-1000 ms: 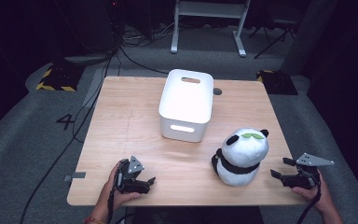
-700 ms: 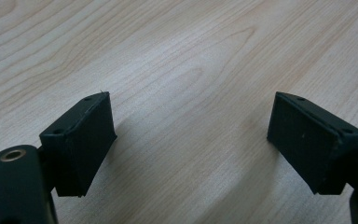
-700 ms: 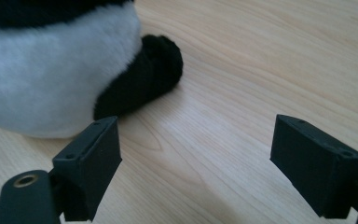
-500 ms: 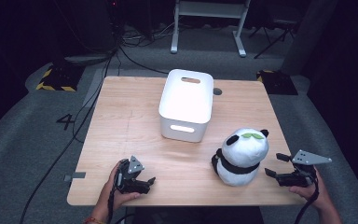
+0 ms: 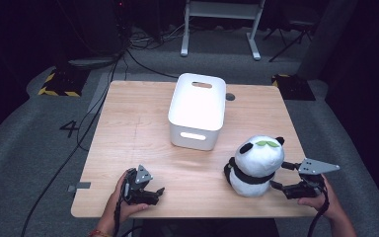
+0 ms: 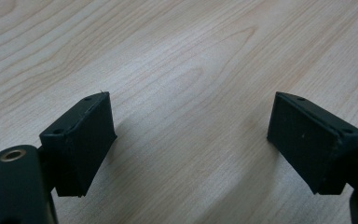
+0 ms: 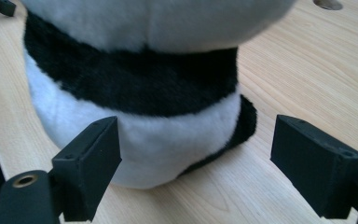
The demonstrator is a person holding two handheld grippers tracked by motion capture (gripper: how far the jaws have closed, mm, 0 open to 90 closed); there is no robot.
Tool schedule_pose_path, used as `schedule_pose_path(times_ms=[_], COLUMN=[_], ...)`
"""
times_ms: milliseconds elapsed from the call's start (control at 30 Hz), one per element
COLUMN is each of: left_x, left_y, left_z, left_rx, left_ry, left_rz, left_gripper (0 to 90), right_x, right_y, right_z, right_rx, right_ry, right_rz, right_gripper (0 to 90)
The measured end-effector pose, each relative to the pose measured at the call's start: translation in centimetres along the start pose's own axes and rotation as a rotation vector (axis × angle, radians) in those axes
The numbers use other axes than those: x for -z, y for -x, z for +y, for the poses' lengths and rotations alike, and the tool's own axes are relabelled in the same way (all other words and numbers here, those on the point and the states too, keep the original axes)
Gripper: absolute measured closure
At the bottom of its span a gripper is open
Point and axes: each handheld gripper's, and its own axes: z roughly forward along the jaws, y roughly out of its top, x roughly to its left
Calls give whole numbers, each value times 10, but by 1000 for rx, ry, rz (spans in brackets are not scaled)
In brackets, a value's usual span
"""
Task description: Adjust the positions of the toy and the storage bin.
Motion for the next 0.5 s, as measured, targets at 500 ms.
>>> schedule_pose_path(times_ms=[500], left_x=[0], left_y=[0], left_z=[0], left_rx=[0], left_ry=[0], left_rz=[0], left_gripper=[149], right_x=[-10], right_y=[-3], right_z=[13], right_rx=[-8], right_ry=[24], right_rz=[40], right_gripper=[153])
